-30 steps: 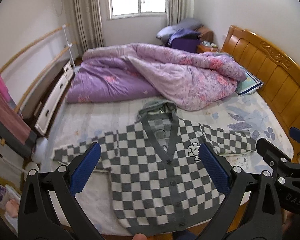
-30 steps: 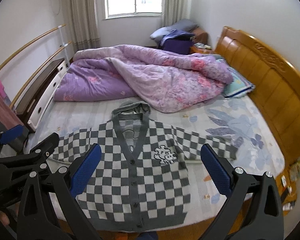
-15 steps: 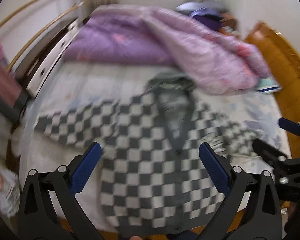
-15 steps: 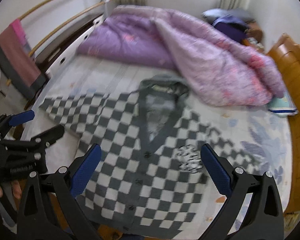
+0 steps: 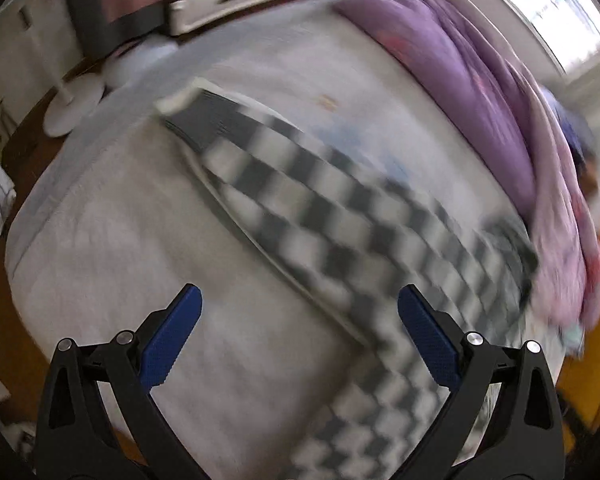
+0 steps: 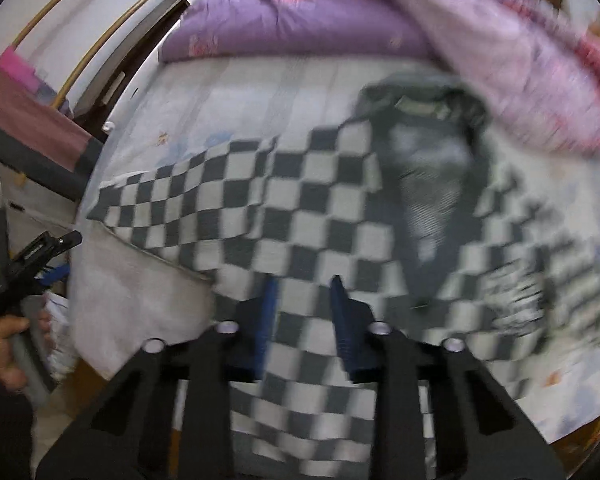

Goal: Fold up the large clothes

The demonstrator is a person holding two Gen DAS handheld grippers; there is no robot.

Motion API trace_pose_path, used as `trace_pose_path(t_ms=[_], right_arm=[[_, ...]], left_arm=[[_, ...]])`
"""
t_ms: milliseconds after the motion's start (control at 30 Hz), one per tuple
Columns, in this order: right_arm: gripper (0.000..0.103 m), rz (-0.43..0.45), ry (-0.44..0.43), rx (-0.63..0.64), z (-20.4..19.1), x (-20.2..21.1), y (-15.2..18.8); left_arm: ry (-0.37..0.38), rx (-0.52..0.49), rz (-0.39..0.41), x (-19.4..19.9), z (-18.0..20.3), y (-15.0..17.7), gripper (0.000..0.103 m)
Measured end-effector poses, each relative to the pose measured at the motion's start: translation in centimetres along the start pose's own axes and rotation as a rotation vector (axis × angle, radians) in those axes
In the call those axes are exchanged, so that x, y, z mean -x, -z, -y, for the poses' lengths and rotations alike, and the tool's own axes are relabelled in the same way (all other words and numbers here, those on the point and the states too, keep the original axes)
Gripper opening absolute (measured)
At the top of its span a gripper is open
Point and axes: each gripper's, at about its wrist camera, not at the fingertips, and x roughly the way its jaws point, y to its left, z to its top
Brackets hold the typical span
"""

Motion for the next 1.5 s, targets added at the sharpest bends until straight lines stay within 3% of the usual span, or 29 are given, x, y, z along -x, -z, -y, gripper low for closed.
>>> trace_pose_path(t_ms=[133,233,333,433,633,667,700,867,900,1067,1167,1300,1400,1500], right_arm=[[0.021,-0.051,-0.030,-0.043,-2.2,-5.2,-0.4],[0.021,-0.091,-0.050,-0.059,-3.6,-8.2,-0.3],[0.021,-0.126,-0.054,-0.059,-4.6,-10.8,-0.4],[0.021,-0.153,-0.053,-0.068,-4.9,-12.6,-0.3],[0.021,-0.176,-0.072,-0.083,-5.2,-14.8,-1.3],[0.021,-0.169,-0.081,-0.091,-5.1,-15.1,-1.6],[0.020,-0.165,-0.084,-0.098,-5.0,-15.2,-1.8],[0.002,-0.159,-0.122,-0.110,-4.5,-17.2,-3.0],[0.001,-0.158,-0.134,-0.112,-4.4,-17.7,-3.1],[0.000,-0.172,-0.130,-0.141,-3.9,-20.9,-3.9],[0.000,-0.223,-0.115,-0.182,-2.9,-23.9,-3.4],[0.000,-0.254,-0.123,-0.165,-2.2,-26.4,-3.4],[0.000,-0.265,-0.207,-0.188,-0.8,-25.4,-4.2],[0.001,-0.195,-0.298,-0.235,2.4,-21.7,-3.7]], left_arm=[[-0.008,0.149,0.037,-3.7,-6.4,-5.1,0.097],[0.030,0.253,0.030,-6.4,-9.9,-8.1,0.085],[0.023,0.283,0.040,-7.9,-11.4,-10.1,0.081],[0.036,0.317,0.024,-9.7,-12.4,-11.3,0.071],[0.058,0.334,-0.005,-11.7,-13.8,-12.7,0.039],[0.047,0.332,-0.006,-11.9,-13.7,-12.7,0.028],[0.047,0.330,-0.014,-12.1,-13.9,-12.8,0.026],[0.077,0.309,-0.010,-11.9,-14.4,-13.1,0.016],[0.091,0.302,0.016,-11.0,-14.2,-13.1,0.008],[0.176,0.199,0.156,-4.1,-11.0,-12.0,0.008],[0.229,0.124,0.224,0.3,-8.3,-10.9,0.008],[0.300,-0.012,0.282,5.3,-2.8,-9.3,0.008],[0.334,-0.135,0.310,8.0,3.0,-7.1,0.008],[0.367,-0.268,0.342,9.8,10.3,-3.7,0.008]])
